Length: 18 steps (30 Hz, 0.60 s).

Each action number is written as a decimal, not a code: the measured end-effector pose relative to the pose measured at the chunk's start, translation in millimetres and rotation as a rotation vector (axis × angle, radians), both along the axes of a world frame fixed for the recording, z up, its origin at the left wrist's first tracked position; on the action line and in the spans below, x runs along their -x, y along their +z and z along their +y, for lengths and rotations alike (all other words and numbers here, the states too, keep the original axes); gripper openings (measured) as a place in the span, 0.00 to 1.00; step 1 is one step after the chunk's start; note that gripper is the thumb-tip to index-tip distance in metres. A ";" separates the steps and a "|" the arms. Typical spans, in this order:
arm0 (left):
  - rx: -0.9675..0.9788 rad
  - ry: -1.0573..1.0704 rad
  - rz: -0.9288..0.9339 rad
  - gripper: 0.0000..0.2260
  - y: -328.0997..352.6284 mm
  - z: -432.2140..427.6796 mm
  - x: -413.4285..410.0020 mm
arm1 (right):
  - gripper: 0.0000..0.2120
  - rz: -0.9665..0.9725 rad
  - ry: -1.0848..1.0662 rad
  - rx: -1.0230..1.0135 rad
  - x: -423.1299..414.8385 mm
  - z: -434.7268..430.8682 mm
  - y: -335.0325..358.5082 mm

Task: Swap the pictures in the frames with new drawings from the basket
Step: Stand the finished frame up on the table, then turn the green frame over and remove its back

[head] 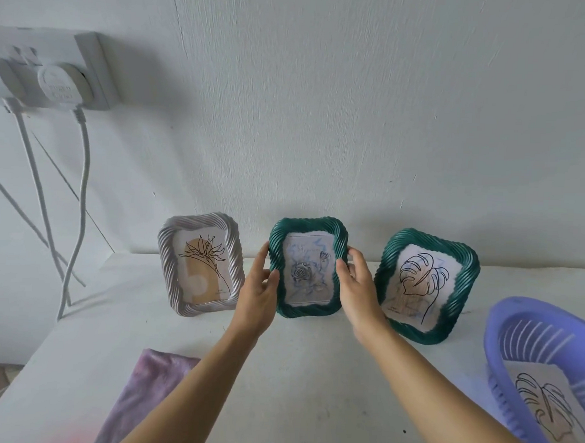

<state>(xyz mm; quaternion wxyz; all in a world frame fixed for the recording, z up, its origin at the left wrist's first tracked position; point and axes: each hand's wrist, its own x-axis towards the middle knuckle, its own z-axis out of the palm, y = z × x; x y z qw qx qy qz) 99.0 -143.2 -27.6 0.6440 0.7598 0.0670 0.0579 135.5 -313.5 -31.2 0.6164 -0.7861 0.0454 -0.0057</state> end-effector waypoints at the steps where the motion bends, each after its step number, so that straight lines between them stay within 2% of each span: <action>1: 0.021 -0.013 -0.006 0.24 1.6 -0.1 1.4 | 0.18 -0.006 0.001 -0.015 1.6 -1.2 0.8; 5: 0.106 -0.094 -0.034 0.26 12.0 2.8 18.4 | 0.15 -0.027 0.026 -0.047 17.2 -8.0 6.2; 10: 0.070 -0.090 -0.070 0.26 26.4 8.7 48.2 | 0.13 -0.133 0.100 -0.027 49.6 -17.1 26.4; 13: 0.122 -0.097 -0.083 0.24 41.3 11.9 68.8 | 0.10 -0.134 0.140 -0.182 75.0 -19.3 46.9; 18: 0.311 -0.129 -0.006 0.16 57.6 12.7 113.0 | 0.11 -0.001 0.136 -0.432 118.5 -23.6 50.7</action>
